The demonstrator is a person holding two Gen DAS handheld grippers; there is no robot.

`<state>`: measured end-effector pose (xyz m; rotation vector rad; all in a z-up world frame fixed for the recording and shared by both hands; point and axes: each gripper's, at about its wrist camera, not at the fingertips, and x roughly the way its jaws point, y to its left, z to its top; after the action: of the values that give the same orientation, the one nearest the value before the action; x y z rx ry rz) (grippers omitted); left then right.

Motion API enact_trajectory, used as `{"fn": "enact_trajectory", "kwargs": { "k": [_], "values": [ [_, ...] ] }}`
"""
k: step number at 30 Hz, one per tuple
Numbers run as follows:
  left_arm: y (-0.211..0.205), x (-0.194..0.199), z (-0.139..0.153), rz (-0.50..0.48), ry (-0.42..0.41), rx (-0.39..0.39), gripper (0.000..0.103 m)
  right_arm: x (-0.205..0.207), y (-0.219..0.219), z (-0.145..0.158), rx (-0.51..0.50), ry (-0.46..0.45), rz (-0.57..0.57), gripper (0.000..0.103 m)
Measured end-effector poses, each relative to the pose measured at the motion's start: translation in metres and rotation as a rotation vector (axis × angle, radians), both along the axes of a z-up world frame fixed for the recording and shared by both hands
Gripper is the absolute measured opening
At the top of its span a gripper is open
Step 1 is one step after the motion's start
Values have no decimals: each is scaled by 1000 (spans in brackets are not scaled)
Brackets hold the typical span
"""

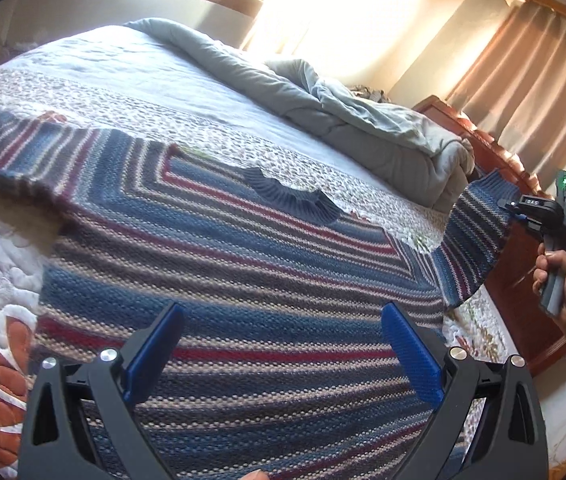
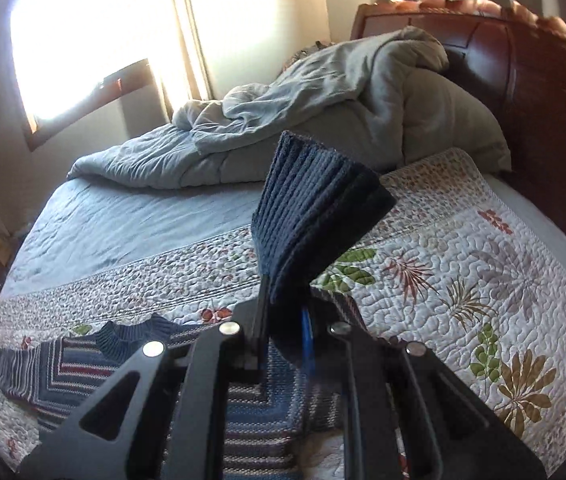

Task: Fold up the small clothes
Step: 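Fold the held sleeve across the sweater body and release with the right gripper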

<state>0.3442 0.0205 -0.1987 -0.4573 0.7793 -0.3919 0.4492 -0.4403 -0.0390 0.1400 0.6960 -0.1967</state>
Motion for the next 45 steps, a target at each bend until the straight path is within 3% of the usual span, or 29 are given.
{"fn": "enact_trajectory", "kwargs": {
  "k": [4, 8, 13, 20, 22, 24, 25, 26, 29, 31, 34, 36, 39, 42, 45],
  "values": [
    [17, 5, 0, 11, 15, -41, 99, 18, 69, -12, -104, 43, 68, 12],
    [33, 5, 3, 24, 9, -71, 99, 33, 148, -47, -242, 100, 144, 12],
    [49, 5, 4, 43, 3, -102, 99, 44, 240, -115, -408, 182, 246, 11],
    [58, 8, 1, 47, 9, -110, 99, 48, 312, -191, -483, 302, 311, 12],
    [59, 8, -2, 46, 19, -118, 99, 47, 320, -208, -468, 357, 341, 19],
    [59, 9, -5, 47, 32, -119, 99, 37, 327, -208, -467, 340, 381, 30],
    [60, 9, -7, 52, 37, -120, 99, 30, 329, -204, -461, 326, 399, 47],
    [61, 10, -9, 56, 42, -126, 99, 21, 328, -197, -433, 305, 422, 62],
    [65, 14, -17, 65, 67, -183, 99, -6, 308, -174, -275, 254, 426, 65],
    [68, 15, -23, 69, 88, -254, 99, -32, 278, -161, -78, 220, 381, 65],
    [65, 19, -31, 42, 123, -368, 99, -71, 231, -161, 122, 177, 270, 65],
    [52, 28, -33, 12, 150, -438, 99, -90, 210, -165, 189, 146, 197, 65],
    [13, 64, -24, -56, 165, -436, 99, -100, 190, -167, 334, 110, 132, 67],
    [-28, 111, -32, -54, 255, -407, 99, -105, 189, -164, 340, 67, 128, 69],
    [-57, 149, -46, -25, 328, -306, 99, -103, 184, -168, 370, 102, 161, 71]
  ]
}}
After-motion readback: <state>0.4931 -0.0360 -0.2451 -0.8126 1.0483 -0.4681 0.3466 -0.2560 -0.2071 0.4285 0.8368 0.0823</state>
